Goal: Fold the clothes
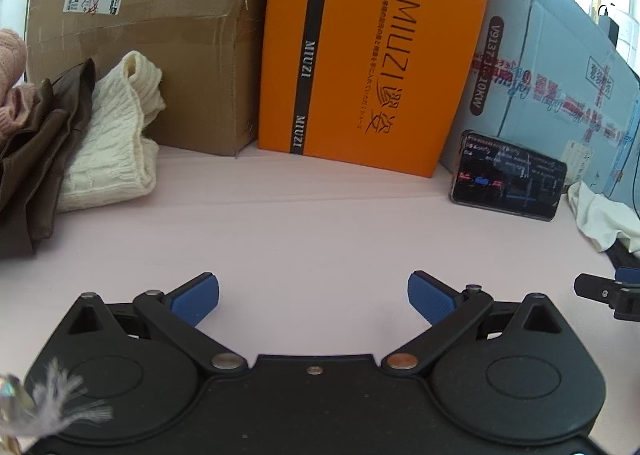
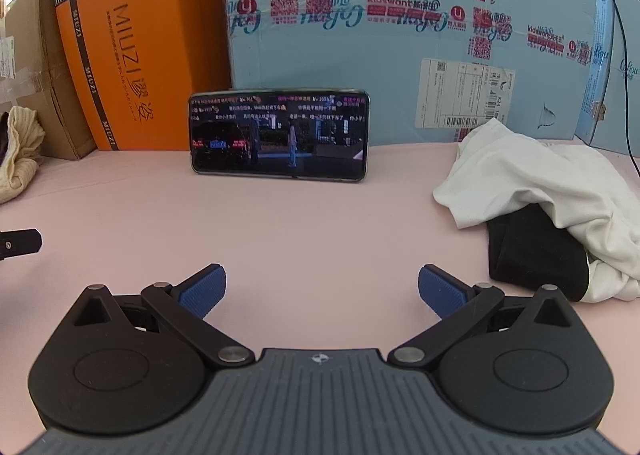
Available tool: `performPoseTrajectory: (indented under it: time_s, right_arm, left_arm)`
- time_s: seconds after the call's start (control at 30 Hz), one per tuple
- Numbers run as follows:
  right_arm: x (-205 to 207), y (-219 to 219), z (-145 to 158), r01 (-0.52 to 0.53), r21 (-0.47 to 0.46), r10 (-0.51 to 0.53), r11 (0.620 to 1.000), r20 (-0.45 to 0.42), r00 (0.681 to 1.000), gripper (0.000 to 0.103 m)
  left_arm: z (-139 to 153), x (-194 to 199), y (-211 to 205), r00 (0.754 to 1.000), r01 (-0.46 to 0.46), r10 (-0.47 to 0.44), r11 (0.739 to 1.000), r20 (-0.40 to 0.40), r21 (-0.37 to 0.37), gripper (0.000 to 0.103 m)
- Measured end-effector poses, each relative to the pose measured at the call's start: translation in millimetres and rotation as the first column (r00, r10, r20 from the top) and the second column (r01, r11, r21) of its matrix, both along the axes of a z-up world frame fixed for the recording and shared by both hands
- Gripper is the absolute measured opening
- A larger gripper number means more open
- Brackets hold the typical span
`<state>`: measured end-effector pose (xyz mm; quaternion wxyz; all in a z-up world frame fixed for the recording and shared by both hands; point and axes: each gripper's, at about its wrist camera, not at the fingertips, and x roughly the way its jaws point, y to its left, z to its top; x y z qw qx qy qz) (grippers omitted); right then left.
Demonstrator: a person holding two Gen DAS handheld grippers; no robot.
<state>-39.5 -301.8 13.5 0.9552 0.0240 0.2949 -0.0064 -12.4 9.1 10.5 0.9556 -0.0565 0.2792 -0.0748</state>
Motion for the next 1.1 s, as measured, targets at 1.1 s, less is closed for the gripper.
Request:
performPoseTrajectory:
  time_s: [1.1]
  right_arm:
    - [37, 311, 84, -0.725, 0.214, 0.598, 0.655, 0.440, 0.670, 0.103]
  left_arm:
    - [31, -73, 353, 0.542, -0.582, 0.810, 0.553, 0.223, -0.595, 0.101]
